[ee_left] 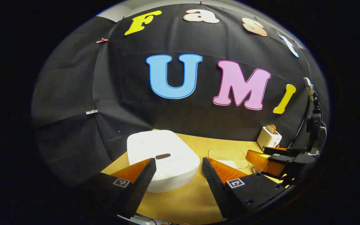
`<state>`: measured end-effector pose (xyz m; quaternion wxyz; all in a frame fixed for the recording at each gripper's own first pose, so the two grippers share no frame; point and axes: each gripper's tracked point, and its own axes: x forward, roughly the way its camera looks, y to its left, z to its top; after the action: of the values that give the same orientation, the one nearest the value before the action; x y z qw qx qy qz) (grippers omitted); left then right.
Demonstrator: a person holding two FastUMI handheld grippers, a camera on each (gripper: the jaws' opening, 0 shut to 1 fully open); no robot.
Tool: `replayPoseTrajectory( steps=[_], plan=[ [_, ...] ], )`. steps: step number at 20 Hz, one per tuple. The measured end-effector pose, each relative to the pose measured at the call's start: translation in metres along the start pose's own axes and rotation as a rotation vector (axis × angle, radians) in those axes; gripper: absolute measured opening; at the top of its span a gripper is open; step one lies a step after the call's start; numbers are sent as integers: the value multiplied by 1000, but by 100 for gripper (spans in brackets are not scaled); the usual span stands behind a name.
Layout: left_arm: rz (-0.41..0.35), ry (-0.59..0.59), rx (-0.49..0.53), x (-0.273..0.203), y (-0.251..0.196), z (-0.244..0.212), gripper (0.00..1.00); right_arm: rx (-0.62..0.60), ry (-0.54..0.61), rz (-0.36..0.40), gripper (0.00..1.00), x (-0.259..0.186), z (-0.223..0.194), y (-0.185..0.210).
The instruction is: Close the left gripper, press the button to open the rice cooker; take a wooden spoon from the chopstick holder with the right hand, scoop a spoonful of rice and pour it into the rice cooker, then put the wooden spoon back into the chopstick holder.
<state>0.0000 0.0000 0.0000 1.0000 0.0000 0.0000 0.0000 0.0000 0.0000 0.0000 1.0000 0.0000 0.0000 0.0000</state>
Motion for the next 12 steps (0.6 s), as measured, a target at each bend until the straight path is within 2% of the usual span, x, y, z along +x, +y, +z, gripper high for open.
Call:
replayPoseTrajectory(
  steps=[9, 12],
  plan=[
    [-12, -66, 55, 5, 14, 20, 96, 6, -79, -98, 98, -16, 21, -25],
    [-41, -76, 63, 10, 14, 21, 96, -4, -98, -137, 99, -25, 25, -36]
  ],
)
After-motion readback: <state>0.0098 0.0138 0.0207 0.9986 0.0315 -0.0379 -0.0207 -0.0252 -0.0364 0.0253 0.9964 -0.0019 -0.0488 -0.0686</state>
